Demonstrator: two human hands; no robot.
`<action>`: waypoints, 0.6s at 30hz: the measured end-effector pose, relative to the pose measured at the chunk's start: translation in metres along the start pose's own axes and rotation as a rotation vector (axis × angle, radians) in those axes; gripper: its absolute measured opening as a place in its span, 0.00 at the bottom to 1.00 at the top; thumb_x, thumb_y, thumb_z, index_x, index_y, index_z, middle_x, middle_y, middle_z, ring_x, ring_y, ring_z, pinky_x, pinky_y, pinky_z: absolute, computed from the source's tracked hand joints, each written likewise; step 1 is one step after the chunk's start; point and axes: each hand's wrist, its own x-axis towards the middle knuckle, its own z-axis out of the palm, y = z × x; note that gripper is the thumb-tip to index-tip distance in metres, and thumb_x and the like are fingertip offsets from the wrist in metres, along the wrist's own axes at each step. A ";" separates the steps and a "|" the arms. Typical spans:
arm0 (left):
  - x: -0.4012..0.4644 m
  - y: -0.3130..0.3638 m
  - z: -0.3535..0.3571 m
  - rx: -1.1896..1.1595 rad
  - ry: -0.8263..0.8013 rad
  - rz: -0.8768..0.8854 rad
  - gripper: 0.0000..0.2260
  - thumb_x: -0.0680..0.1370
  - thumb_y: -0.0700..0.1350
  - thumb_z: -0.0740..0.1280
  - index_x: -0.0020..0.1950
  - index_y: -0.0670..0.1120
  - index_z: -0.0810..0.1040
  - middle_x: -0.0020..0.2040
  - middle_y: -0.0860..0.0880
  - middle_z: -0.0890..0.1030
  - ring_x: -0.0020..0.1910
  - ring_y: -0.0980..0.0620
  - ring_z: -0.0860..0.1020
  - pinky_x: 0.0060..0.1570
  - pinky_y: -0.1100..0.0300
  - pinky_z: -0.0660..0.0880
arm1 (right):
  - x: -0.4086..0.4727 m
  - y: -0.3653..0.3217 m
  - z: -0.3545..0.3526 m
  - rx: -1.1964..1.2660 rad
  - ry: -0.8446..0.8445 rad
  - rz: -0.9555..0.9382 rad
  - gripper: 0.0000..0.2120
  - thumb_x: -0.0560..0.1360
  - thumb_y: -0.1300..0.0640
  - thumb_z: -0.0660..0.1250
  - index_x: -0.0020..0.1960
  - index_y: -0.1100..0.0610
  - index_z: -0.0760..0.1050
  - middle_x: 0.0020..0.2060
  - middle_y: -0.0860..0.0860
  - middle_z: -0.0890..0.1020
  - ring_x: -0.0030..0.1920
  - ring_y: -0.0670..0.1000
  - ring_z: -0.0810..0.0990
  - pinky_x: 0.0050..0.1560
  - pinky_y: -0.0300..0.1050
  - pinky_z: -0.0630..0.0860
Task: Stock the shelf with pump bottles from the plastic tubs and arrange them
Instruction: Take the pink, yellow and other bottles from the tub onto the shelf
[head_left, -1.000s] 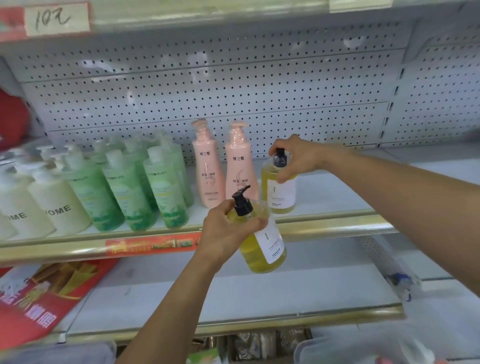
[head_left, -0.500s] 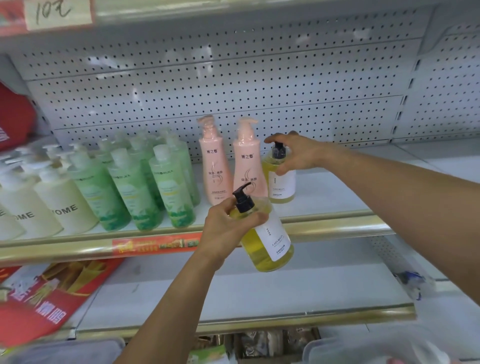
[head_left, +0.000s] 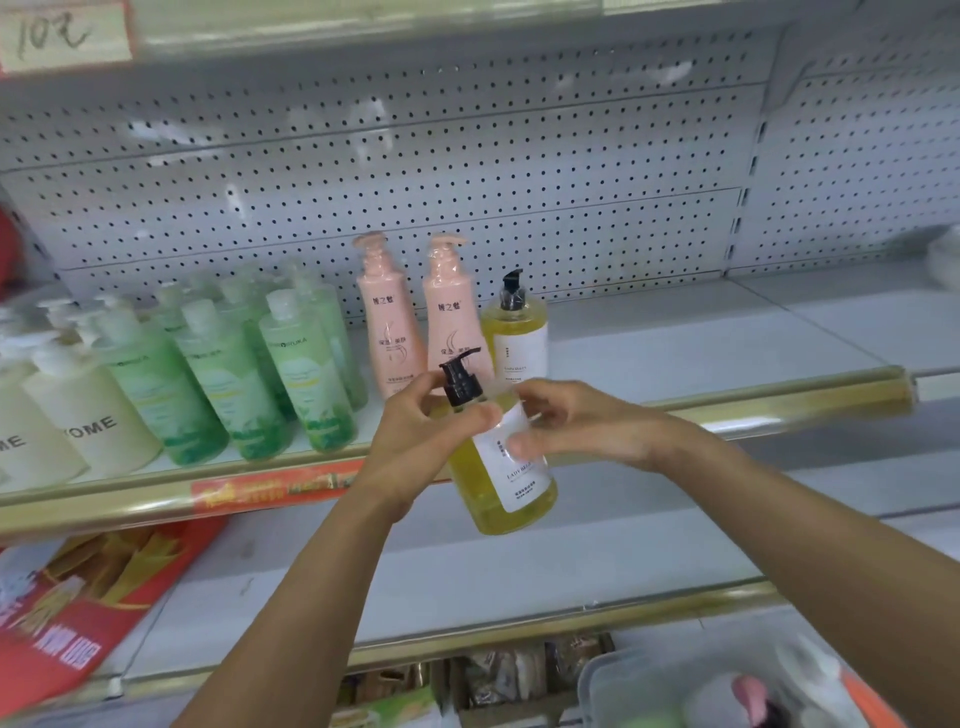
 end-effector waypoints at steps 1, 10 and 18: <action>-0.001 0.002 0.001 -0.002 -0.008 0.013 0.24 0.63 0.54 0.75 0.58 0.54 0.79 0.50 0.51 0.84 0.49 0.56 0.82 0.41 0.66 0.75 | -0.004 0.003 0.004 0.042 -0.034 0.014 0.27 0.71 0.57 0.75 0.67 0.50 0.72 0.60 0.48 0.81 0.61 0.47 0.79 0.61 0.43 0.76; 0.004 0.023 0.025 0.000 -0.066 0.186 0.30 0.65 0.53 0.78 0.66 0.57 0.73 0.59 0.59 0.80 0.57 0.64 0.78 0.56 0.65 0.75 | -0.020 0.002 0.003 0.087 0.341 -0.038 0.29 0.64 0.66 0.78 0.61 0.54 0.72 0.51 0.49 0.84 0.51 0.47 0.84 0.49 0.42 0.80; 0.012 -0.001 0.046 0.113 -0.039 0.224 0.33 0.75 0.58 0.70 0.76 0.57 0.60 0.73 0.61 0.67 0.72 0.61 0.66 0.72 0.53 0.66 | 0.005 0.005 -0.019 0.011 0.650 -0.042 0.37 0.59 0.57 0.82 0.62 0.51 0.67 0.51 0.46 0.81 0.51 0.43 0.81 0.48 0.41 0.80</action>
